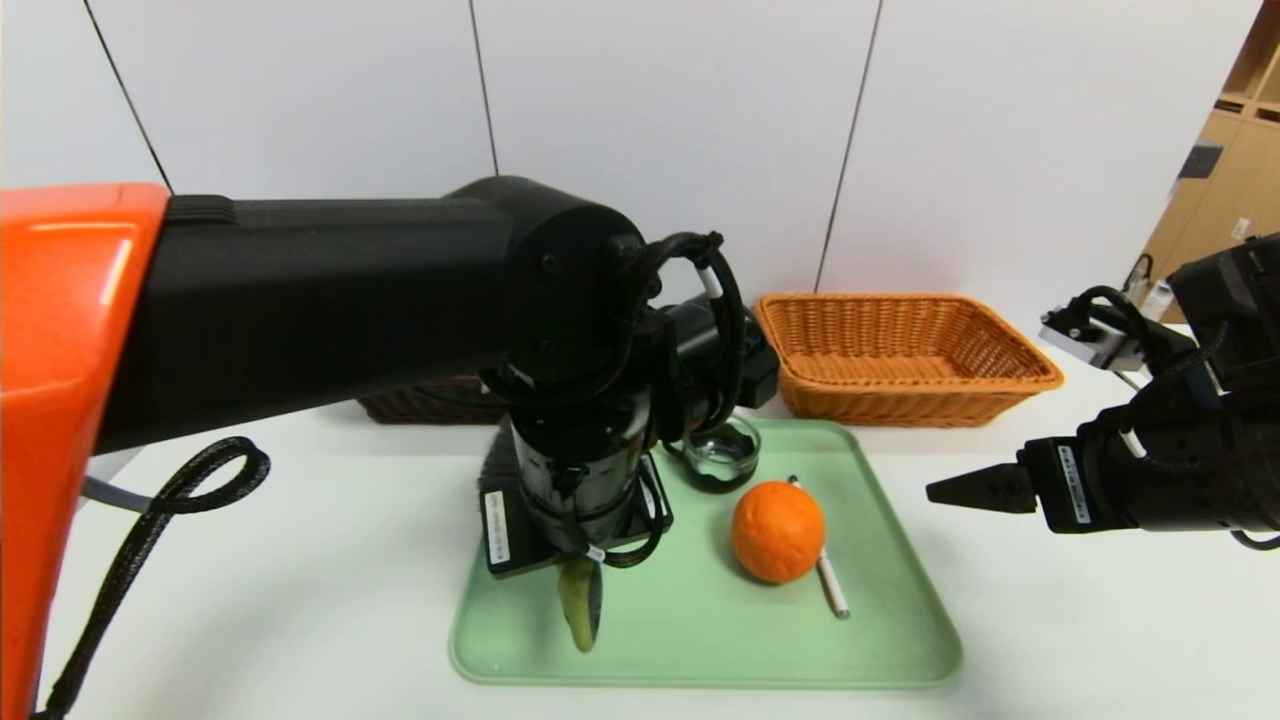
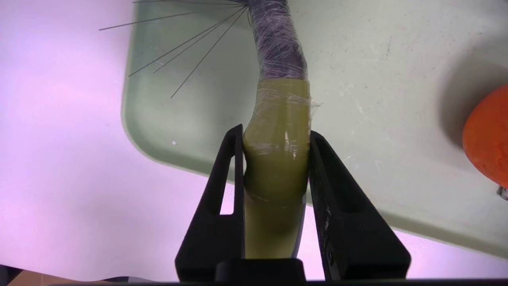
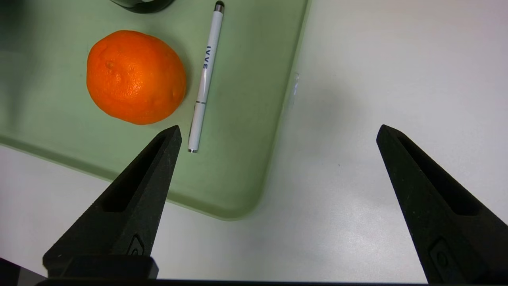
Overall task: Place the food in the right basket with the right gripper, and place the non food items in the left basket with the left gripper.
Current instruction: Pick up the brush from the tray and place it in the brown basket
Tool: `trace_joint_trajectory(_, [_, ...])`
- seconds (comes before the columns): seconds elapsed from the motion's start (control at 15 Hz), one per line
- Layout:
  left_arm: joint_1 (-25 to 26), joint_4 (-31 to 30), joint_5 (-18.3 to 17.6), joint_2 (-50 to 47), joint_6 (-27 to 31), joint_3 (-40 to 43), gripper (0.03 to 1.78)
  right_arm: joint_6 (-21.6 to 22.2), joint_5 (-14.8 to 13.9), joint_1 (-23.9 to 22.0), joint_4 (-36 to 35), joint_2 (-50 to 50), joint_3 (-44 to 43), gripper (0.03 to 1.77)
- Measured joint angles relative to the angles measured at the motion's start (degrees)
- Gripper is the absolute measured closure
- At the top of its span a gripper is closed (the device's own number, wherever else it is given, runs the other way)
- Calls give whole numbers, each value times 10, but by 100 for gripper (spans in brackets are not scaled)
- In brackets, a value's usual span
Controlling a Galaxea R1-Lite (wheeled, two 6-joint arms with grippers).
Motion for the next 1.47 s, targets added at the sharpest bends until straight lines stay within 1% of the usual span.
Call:
trace_joint_trajectory(0.27, [-1,28,16,-28,0,0,131,0,0,0,0,-4,-1,10])
trace_joint_trajectory(0.53, [-5,30,20,-50,0,0,131,0,0,0,0,-10,1,10])
trace_joint_trajectory(0.87, [-32,66,22,-71,0,0,131,1,0,0,1,-19,4,10])
trace_joint_trajectory(1.2, [-43,84,24,-101,0,0,131,0,1,0,1,-25,8,10])
trace_joint_trajectory(1.47, [-44,85,43,-120,1,0,131,1,1,0,1,-26,9,10])
